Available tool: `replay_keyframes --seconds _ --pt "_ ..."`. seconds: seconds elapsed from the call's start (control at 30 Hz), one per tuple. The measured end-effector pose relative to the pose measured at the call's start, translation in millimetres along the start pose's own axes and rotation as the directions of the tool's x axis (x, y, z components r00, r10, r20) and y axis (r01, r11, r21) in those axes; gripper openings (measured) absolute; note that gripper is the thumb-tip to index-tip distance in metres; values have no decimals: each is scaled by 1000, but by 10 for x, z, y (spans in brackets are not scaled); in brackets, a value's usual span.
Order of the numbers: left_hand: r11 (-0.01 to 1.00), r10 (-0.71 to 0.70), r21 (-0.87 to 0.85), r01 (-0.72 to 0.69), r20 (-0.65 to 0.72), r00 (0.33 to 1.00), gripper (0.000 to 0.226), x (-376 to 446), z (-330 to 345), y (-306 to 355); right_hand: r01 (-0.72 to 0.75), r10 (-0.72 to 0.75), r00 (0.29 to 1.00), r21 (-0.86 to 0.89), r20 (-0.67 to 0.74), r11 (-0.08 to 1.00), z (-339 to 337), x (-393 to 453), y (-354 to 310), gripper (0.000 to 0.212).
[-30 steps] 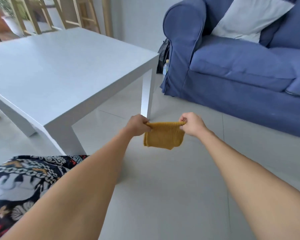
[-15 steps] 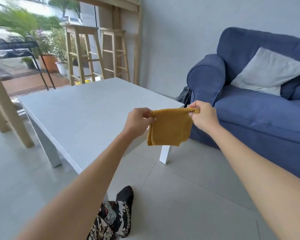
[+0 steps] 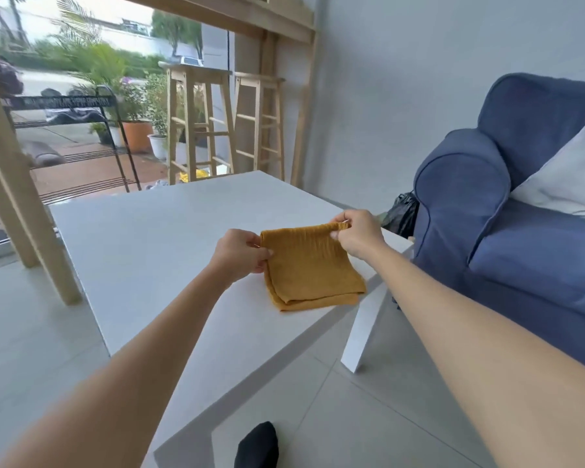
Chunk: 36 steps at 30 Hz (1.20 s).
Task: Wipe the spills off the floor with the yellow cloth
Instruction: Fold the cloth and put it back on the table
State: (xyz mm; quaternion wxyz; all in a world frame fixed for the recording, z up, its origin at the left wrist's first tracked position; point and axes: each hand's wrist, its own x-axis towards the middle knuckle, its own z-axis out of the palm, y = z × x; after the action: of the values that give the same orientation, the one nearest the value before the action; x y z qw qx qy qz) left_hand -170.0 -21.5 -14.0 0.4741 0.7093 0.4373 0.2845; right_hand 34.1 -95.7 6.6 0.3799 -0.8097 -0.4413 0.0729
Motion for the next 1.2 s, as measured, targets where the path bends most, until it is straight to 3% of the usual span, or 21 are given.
replay_keyframes --seconds 0.17,0.27,0.37,0.43,0.57,0.7,1.0,1.2 --pt "976 65 218 -29 -161 985 31 203 25 -93 -30 32 999 86 -17 996 165 181 58 20" --pt "949 122 310 -53 -206 971 44 85 42 -119 -17 16 1000 9 21 1000 128 65 174 31" --pt "913 228 374 -164 -134 965 35 -108 81 -140 31 -26 997 -56 78 998 51 -119 279 17" --pt "880 281 402 -254 -7 960 32 -261 99 -124 84 -72 988 -89 133 993 -13 -227 300 12" --pt "779 313 489 -393 240 919 36 -559 115 -162 205 -147 949 -191 281 960 -105 -480 357 18" --pt "758 376 504 -414 182 909 23 -623 121 -145 267 -185 928 -231 323 936 -132 -600 396 29" --pt "745 325 554 -370 183 928 18 -560 155 -107 242 -177 945 -225 276 944 -121 -604 357 26" --pt "680 431 619 -393 96 897 20 -546 220 -66 238 -167 944 -236 284 942 -129 -605 293 29"
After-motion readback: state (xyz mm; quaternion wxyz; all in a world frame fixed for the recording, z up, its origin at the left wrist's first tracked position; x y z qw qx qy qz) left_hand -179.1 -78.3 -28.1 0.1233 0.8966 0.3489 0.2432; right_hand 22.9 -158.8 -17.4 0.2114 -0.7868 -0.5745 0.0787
